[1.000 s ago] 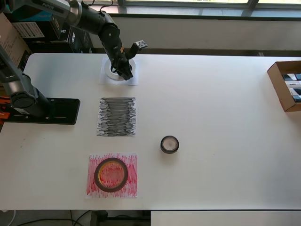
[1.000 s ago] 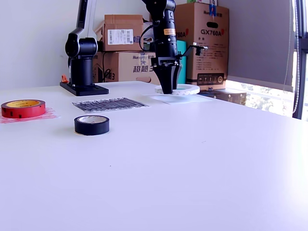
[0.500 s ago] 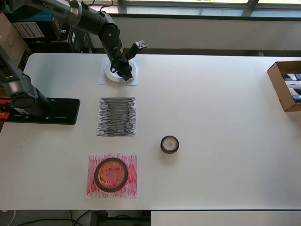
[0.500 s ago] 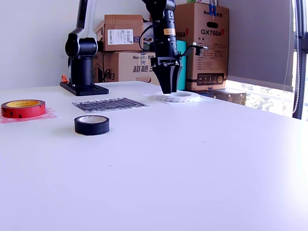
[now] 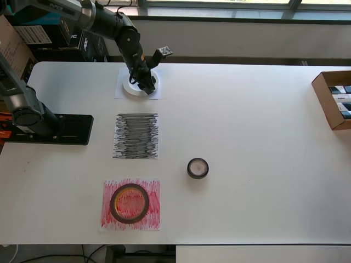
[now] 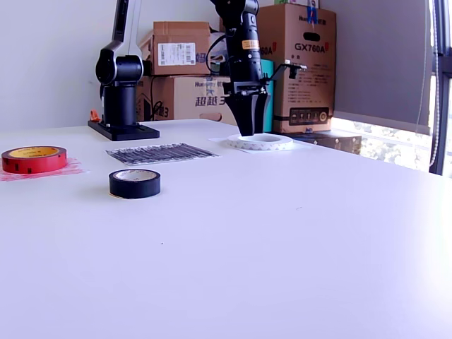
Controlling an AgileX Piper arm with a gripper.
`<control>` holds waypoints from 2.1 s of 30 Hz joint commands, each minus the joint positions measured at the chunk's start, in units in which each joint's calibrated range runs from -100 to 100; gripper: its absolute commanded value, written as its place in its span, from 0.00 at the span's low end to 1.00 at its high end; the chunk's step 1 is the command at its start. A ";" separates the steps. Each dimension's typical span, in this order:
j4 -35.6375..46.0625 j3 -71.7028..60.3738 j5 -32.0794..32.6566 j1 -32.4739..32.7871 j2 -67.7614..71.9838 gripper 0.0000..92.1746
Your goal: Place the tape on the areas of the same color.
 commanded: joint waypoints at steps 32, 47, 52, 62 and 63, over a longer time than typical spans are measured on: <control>3.54 -36.85 -2.97 -48.35 17.78 0.59; 18.99 -41.48 1.70 -44.32 20.21 0.59; 19.24 -41.57 4.56 -41.56 20.31 0.59; 19.24 -41.39 7.26 -38.64 21.24 0.59; 19.24 -41.21 7.26 -38.64 21.24 0.59</control>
